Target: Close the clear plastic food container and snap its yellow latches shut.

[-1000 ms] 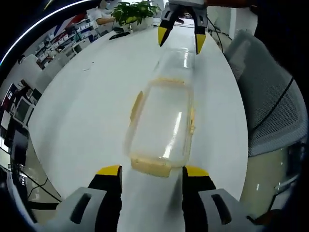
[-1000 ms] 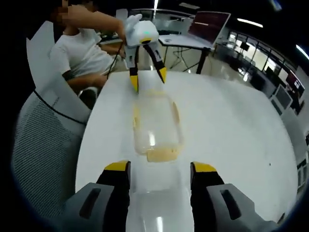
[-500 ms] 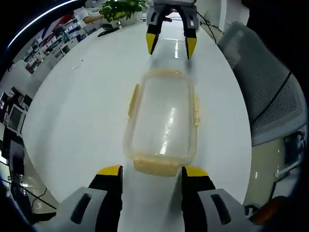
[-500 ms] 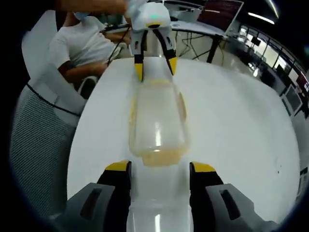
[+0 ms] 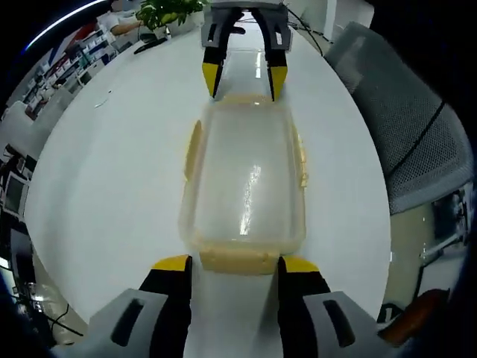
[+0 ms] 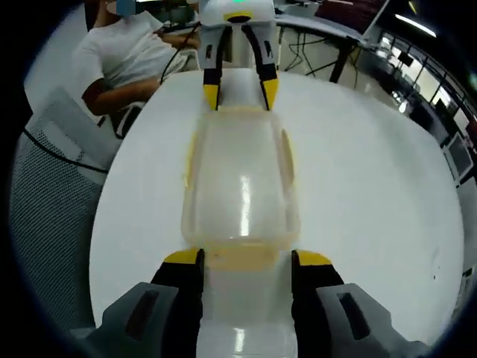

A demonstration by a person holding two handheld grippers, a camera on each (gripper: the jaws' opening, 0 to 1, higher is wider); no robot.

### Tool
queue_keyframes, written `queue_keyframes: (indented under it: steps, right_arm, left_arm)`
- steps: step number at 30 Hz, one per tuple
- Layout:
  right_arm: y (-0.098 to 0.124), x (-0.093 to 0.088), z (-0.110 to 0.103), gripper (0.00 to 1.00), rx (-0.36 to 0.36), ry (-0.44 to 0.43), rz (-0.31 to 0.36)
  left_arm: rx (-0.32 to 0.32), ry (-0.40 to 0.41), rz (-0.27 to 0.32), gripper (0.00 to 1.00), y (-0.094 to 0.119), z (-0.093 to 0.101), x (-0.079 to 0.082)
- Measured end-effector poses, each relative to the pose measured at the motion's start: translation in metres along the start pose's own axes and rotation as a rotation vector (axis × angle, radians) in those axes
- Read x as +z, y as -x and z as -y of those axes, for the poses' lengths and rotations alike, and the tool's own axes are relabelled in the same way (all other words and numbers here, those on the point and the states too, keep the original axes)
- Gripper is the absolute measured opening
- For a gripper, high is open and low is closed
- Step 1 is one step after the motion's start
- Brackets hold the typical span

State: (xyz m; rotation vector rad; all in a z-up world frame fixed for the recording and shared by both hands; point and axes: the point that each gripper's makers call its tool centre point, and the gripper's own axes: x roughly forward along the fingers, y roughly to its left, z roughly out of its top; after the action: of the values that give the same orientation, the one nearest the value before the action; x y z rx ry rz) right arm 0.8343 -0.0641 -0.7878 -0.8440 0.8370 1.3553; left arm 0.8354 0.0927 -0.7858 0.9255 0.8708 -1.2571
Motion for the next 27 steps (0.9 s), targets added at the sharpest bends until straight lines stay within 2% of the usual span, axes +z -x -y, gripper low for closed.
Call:
queue_keyframes:
  steps: [5,7,9,10,12,13,15,27]
  right_arm:
    - [0.000,-0.001,0.004,0.46,0.016,-0.009,0.000]
    - [-0.001,-0.002,-0.001,0.42,0.048,-0.027,-0.003]
    - [-0.001,-0.001,-0.007,0.37,0.083,-0.008,0.004]
    - [-0.001,-0.001,-0.007,0.38,0.082,-0.006,0.004]
    - [-0.005,-0.012,-0.004,0.39,0.055,0.053,-0.050]
    - [-0.003,-0.009,-0.004,0.38,0.054,0.127,-0.049]
    - [-0.005,-0.006,-0.006,0.39,0.054,0.062,-0.032]
    - [-0.003,-0.008,-0.005,0.36,0.034,0.054,-0.023]
  left_arm:
    - [-0.046,0.002,0.003,0.35,-0.001,0.005,-0.001]
    - [-0.056,-0.001,0.006,0.35,-0.001,0.006,0.000]
    - [-0.060,-0.005,0.007,0.35,-0.002,0.007,0.000]
    - [-0.062,-0.005,0.009,0.35,-0.002,0.007,0.000]
    - [-0.066,0.017,0.023,0.34,-0.003,0.007,0.003]
    - [-0.065,0.011,0.026,0.34,-0.003,0.007,0.004]
    - [-0.064,0.014,0.024,0.34,-0.003,0.006,0.003]
    - [-0.051,0.028,0.015,0.32,-0.003,0.007,0.004]
